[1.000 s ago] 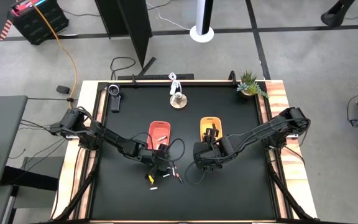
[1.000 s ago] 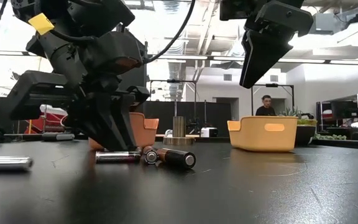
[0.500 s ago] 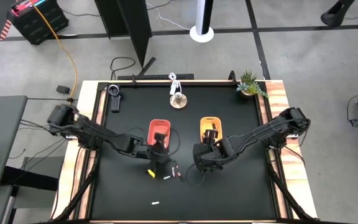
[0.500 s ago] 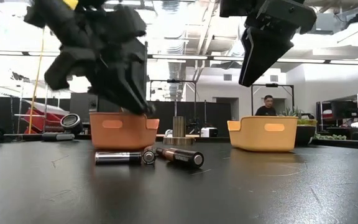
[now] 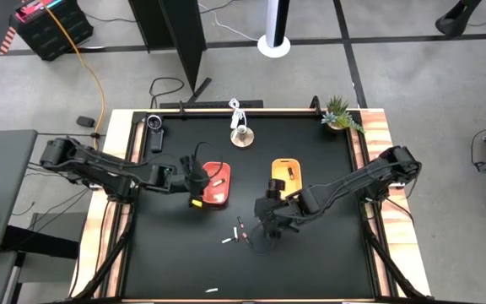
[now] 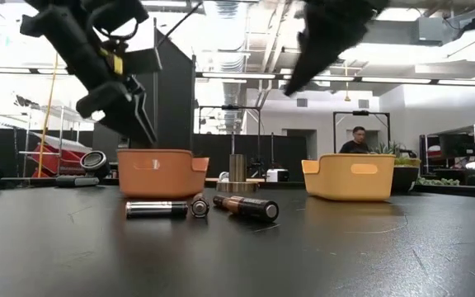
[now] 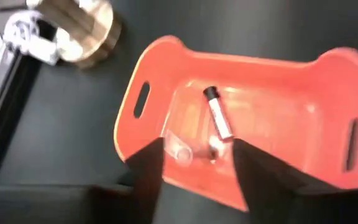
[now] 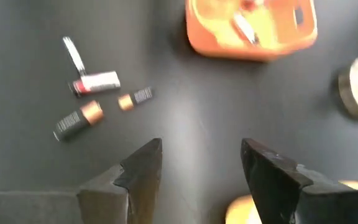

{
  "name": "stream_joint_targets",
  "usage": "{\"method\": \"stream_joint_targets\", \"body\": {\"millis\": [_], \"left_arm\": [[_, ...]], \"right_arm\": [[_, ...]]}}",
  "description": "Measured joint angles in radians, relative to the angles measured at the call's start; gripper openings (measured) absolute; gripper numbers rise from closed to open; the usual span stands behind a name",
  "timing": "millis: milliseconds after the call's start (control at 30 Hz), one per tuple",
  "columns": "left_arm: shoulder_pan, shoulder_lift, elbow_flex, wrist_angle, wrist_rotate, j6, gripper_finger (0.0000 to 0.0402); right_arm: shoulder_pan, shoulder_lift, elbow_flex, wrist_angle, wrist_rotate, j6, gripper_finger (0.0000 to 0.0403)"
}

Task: Sort batteries
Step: Put the silver battery into the orange bin, then adjust the silver battery

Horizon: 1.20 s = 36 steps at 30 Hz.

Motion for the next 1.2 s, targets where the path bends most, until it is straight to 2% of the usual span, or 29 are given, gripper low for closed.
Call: {"method": "stream_joint_targets", "body": {"millis": [100,200,267,367,533,700,833,1033,1200], "left_arm": [[0.004,-0.003,-0.006,0.001,0.000,-0.017,0.0264],[-0.018,-0.048,-0.006,0.003,0.000,-0.045,0.0303],[-0.049,-0.086,-0.005,0.002,-0.001,-0.066,0.0311],[-0.126,-0.154,-0.005,0.001,-0.007,-0.088,0.0314],[-0.387,-0.206,-0.003,0.007,-0.027,-0.118,0.0308],[-0.705,-0.092,-0.003,0.103,-0.191,-0.176,0.0282],[-0.850,0.074,-0.003,0.250,-0.300,-0.260,0.0262],[-0.887,0.308,0.005,0.303,-0.365,-0.432,0.0248],[-0.879,0.353,0.008,0.376,-0.369,-0.420,0.0245]], "right_arm": [[0.000,0.001,0.000,0.122,-0.051,-0.085,0.0234],[0.015,0.001,0.000,0.259,-0.171,-0.179,0.0234],[0.032,0.019,0.000,0.336,-0.243,-0.221,0.0234],[0.073,0.065,0.000,0.371,-0.267,-0.252,0.0234],[0.120,0.168,0.026,0.404,-0.261,-0.222,0.0234],[0.160,0.261,0.079,0.423,-0.210,-0.233,0.0234],[0.175,0.301,0.124,0.422,-0.171,-0.235,0.0234],[0.155,0.312,0.145,0.435,-0.131,-0.226,0.0234],[0.153,0.306,0.145,0.431,-0.131,-0.217,0.0234]]}}
